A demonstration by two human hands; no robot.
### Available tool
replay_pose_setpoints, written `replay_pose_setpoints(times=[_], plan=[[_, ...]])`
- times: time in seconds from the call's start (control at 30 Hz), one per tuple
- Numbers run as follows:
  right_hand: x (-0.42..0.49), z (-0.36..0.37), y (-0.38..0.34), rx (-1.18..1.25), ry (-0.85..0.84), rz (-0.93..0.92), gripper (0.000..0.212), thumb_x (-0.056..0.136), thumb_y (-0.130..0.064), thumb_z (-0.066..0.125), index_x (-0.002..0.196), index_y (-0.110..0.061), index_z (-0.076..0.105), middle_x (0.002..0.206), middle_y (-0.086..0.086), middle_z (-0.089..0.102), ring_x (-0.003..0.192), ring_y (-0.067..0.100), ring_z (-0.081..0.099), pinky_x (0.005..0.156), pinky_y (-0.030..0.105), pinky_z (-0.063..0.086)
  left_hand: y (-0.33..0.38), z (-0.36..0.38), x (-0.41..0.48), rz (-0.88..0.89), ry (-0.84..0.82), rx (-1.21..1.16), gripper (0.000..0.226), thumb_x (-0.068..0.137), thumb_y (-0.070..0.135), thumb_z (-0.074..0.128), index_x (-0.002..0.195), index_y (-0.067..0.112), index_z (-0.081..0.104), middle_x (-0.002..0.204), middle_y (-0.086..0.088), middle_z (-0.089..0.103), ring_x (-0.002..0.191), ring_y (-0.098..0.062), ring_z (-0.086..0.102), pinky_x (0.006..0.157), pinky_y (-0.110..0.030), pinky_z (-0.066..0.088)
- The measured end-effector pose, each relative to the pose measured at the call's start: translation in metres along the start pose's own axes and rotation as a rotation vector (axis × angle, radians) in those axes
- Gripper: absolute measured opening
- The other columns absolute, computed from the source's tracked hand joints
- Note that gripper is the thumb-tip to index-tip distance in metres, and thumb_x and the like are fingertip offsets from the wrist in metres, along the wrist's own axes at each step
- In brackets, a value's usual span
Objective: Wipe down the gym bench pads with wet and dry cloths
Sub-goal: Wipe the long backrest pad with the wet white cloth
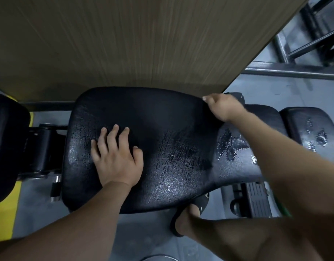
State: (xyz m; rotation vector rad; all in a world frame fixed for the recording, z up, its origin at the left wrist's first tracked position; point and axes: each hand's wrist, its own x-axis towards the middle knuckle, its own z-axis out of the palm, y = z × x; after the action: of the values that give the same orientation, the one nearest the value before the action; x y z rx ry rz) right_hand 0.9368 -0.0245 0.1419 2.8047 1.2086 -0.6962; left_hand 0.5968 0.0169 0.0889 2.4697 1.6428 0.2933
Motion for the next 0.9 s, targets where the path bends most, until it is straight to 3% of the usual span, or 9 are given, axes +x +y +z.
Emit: replay_pose_setpoints(times=[0.1, 0.2, 0.4, 0.53, 0.6, 0.73, 0.83, 0.9], plan=[[-0.004, -0.012, 0.043, -0.073, 0.022, 0.097, 0.046, 0.106, -0.041, 0.031, 0.128, -0.015, 0.062, 0.137, 0.024, 0.058, 0.124, 0.042, 0.054, 0.101, 0.045, 0.045, -0.001, 0.002, 0.000, 0.003, 0.002, 0.004, 0.059, 0.087, 0.041, 0.043, 0.143, 0.024, 0.048, 0.155, -0.003, 0.039, 0.150, -0.030, 0.022, 0.121, -0.057, 0.014], [-0.005, -0.010, 0.037, -0.086, 0.071, 0.173, 0.042, 0.104, -0.033, 0.032, 0.118, -0.008, 0.063, 0.128, 0.028, 0.060, 0.115, 0.044, 0.058, 0.094, 0.045, 0.046, 0.000, 0.002, 0.000, -0.003, 0.008, -0.001, 0.059, 0.087, 0.041, 0.043, 0.142, 0.024, 0.049, 0.155, -0.003, 0.039, 0.150, -0.030, 0.022, 0.121, -0.057, 0.014], [-0.015, 0.012, 0.014, 0.010, 0.184, -0.088, 0.035, 0.106, -0.031, 0.041, 0.122, -0.015, 0.068, 0.123, 0.019, 0.068, 0.116, 0.041, 0.059, 0.095, 0.043, 0.049, -0.001, 0.002, -0.001, 0.004, 0.012, -0.010, 0.058, 0.088, 0.042, 0.042, 0.143, 0.024, 0.048, 0.155, -0.003, 0.038, 0.150, -0.030, 0.022, 0.121, -0.058, 0.014], [-0.017, 0.007, 0.047, -0.028, 0.222, 0.033, 0.031, 0.106, -0.027, 0.043, 0.114, -0.013, 0.069, 0.109, 0.024, 0.069, 0.104, 0.045, 0.061, 0.080, 0.042, 0.049, -0.001, 0.002, -0.001, 0.004, 0.012, -0.014, 0.058, 0.087, 0.041, 0.043, 0.143, 0.024, 0.048, 0.155, -0.004, 0.039, 0.150, -0.030, 0.022, 0.121, -0.058, 0.014], [-0.025, 0.013, 0.033, 0.028, 0.300, 0.058, 0.031, 0.104, -0.022, 0.046, 0.118, -0.010, 0.070, 0.111, 0.024, 0.070, 0.107, 0.043, 0.062, 0.085, 0.042, 0.051, -0.001, 0.002, -0.001, 0.000, 0.009, -0.017, 0.058, 0.087, 0.041, 0.042, 0.143, 0.024, 0.047, 0.155, -0.004, 0.038, 0.150, -0.030, 0.021, 0.121, -0.058, 0.014], [-0.058, 0.044, -0.017, 0.142, 0.402, -0.142, 0.042, 0.095, -0.004, 0.053, 0.134, -0.012, 0.065, 0.140, 0.010, 0.062, 0.128, 0.033, 0.058, 0.111, 0.035, 0.043, -0.001, 0.001, -0.002, 0.007, 0.015, -0.032, 0.057, 0.089, 0.041, 0.041, 0.143, 0.023, 0.047, 0.155, -0.005, 0.038, 0.150, -0.031, 0.022, 0.121, -0.059, 0.015], [-0.098, 0.075, -0.040, 0.092, 0.389, -0.415, 0.052, 0.080, 0.008, 0.062, 0.129, -0.009, 0.066, 0.137, 0.012, 0.064, 0.122, 0.034, 0.064, 0.110, 0.039, 0.044, 0.000, 0.000, -0.003, 0.009, 0.022, -0.036, 0.057, 0.089, 0.041, 0.042, 0.142, 0.023, 0.047, 0.155, -0.005, 0.038, 0.150, -0.031, 0.023, 0.121, -0.059, 0.014], [-0.111, 0.084, -0.031, 0.046, 0.347, -0.564, 0.054, 0.081, 0.010, 0.064, 0.132, -0.007, 0.066, 0.138, 0.012, 0.064, 0.125, 0.033, 0.063, 0.111, 0.041, 0.045, -0.001, 0.000, -0.004, 0.012, 0.038, -0.050, 0.057, 0.088, 0.040, 0.042, 0.142, 0.022, 0.048, 0.154, -0.005, 0.039, 0.149, -0.032, 0.023, 0.121, -0.059, 0.014]])
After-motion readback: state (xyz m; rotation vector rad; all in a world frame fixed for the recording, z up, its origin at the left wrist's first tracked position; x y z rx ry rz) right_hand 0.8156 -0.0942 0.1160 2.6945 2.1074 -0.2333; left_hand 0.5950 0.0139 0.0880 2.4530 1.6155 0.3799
